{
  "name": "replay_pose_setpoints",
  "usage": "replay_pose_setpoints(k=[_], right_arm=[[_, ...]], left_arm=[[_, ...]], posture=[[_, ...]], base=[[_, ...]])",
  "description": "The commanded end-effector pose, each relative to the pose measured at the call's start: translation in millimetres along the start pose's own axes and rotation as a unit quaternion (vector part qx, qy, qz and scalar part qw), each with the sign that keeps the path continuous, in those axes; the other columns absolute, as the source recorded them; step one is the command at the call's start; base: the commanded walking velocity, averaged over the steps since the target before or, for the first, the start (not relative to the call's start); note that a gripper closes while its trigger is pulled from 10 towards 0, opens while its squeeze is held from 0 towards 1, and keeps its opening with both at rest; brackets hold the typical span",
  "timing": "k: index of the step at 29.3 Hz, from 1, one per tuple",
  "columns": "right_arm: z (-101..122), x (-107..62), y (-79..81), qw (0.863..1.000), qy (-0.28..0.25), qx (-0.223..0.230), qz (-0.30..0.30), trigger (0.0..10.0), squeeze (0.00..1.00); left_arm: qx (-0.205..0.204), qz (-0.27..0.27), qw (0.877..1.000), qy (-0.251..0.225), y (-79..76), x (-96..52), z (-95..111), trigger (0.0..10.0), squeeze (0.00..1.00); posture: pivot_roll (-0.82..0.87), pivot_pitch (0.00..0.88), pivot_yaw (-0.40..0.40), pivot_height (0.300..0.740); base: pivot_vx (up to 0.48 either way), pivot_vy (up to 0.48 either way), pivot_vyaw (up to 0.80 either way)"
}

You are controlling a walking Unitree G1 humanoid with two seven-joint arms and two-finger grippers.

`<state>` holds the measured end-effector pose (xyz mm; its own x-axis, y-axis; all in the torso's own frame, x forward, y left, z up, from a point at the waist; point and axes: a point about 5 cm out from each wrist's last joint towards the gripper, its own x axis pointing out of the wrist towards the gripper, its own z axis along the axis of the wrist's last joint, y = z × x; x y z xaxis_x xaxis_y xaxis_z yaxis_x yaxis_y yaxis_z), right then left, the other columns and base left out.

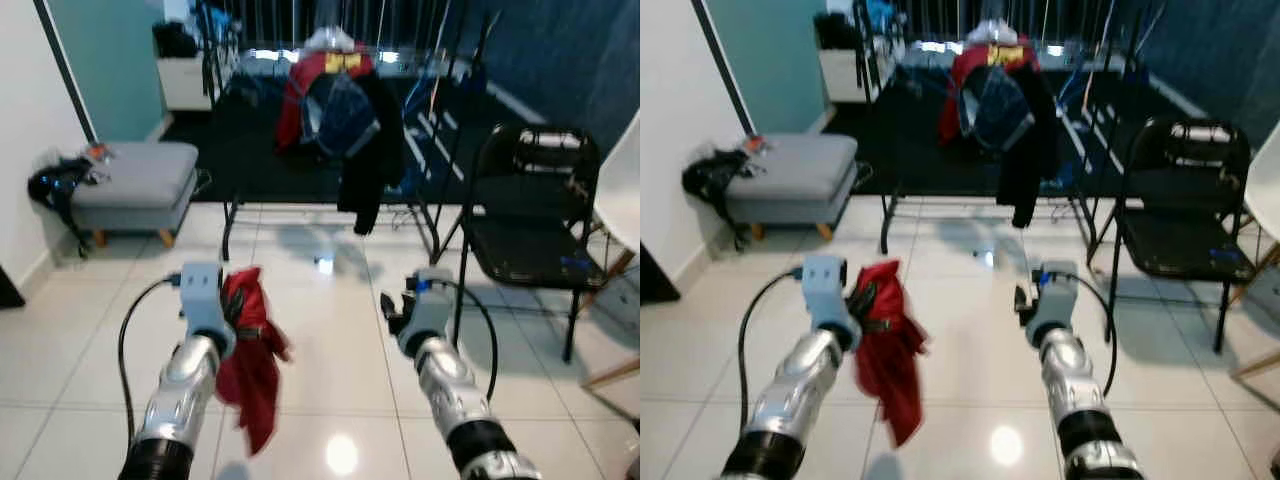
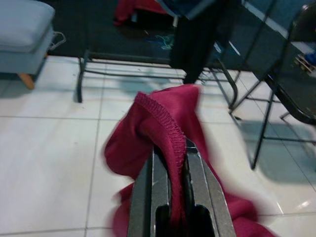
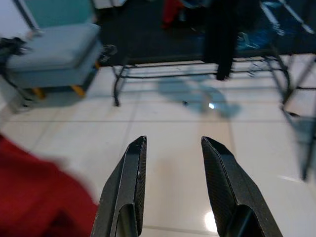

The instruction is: Hang hanger

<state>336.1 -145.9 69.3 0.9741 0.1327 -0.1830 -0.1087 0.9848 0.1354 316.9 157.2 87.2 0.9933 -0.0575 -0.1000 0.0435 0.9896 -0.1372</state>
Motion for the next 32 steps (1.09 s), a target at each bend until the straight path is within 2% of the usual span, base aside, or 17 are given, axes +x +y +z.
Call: replay_pose_setpoints(k=[1,32], right_arm=[[-2.3,0.9,7.0,1.0,0.008,0.002,0.011,10.0,0.0],[-0.5,1.8,7.0,1.0,0.003,0.007,0.012,10.0,0.0]], left_arm=[[0.001,0.007,1.0,-0.003,5.0,-1.7,-0.2,10.0,0.0],[0.0,0.003,1.0,0.0,2.0,0.6,-0.2,10.0,0.0]], posture=[[0.02,0.0,-0.004,0.74],[0.02,0.0,0.011,0.74]], base=[[0.439,0.0,0.0],[0.443,0.0,0.0]])
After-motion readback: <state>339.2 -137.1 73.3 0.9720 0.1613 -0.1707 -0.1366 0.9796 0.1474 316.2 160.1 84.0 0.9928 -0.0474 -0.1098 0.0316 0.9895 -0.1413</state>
